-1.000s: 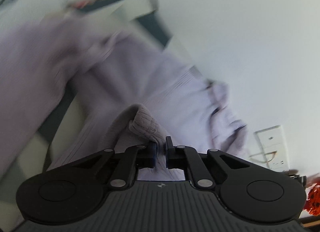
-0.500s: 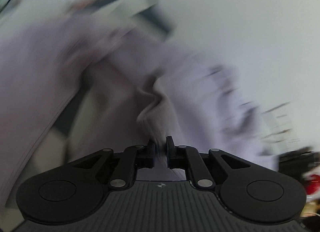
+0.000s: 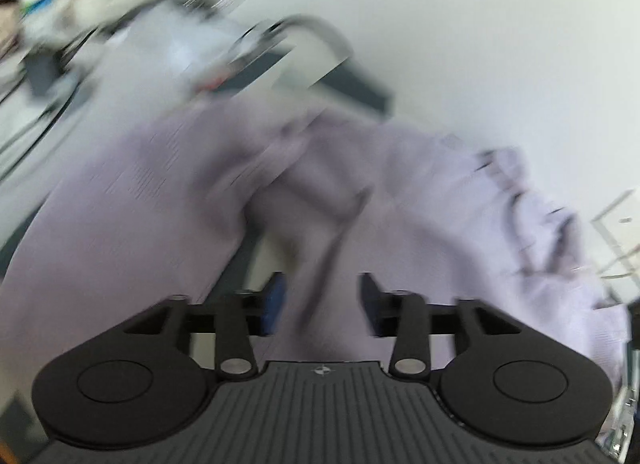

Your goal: Fold clothes

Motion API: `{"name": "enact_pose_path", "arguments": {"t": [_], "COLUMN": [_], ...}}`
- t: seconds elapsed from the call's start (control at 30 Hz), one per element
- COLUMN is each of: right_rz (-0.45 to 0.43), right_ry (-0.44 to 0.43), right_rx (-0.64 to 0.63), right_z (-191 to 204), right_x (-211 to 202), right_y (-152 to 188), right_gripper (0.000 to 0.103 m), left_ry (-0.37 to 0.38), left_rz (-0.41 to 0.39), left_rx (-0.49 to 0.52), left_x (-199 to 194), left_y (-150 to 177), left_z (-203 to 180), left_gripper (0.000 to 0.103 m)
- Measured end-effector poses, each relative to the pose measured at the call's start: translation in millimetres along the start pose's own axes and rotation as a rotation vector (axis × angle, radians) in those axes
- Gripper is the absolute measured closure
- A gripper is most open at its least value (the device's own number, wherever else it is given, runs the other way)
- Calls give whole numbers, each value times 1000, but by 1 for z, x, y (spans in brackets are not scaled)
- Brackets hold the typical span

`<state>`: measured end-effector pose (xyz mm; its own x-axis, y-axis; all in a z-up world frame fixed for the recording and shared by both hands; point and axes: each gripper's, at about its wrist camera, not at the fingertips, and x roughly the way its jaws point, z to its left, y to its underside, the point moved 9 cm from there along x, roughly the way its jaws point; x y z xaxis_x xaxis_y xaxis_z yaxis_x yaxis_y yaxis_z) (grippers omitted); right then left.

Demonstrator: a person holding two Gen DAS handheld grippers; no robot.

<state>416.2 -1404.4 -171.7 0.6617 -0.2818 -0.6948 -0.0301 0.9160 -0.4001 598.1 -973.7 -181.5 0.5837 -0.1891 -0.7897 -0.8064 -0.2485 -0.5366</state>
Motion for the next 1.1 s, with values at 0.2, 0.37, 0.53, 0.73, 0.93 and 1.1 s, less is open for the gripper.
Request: {"name": "enact_pose_path", "arguments": {"t": [0.2,0.37,0.53,0.73,0.93,1.1], "right_rz": [-6,16,87,123,119,11], "right_ry": [25,72,186,298,218,95], "right_rx": [-149,-316,-462,-544,-425,-279], "right_z": [55,94,96,88,80,78], "right_x": [59,115,155,184,176,144], "right_y": [-26,-30,-16,-6,-19,-43], "right_gripper": [57,56,57,70,100,101], "left_ry": [3,-65,-79,-72,-54,-33], "left_rz": [10,45,13,-13,-78,-153], "left_rx": [162,239,184,177,156,137], "left_x": [55,91,90,83,55,41], "left_y": [-38,-27,-19,-22,-28,-49], "left_z": [-47,-50,-41,-45,-45,-47], "left_gripper": [34,58,83,92,94,94]}}
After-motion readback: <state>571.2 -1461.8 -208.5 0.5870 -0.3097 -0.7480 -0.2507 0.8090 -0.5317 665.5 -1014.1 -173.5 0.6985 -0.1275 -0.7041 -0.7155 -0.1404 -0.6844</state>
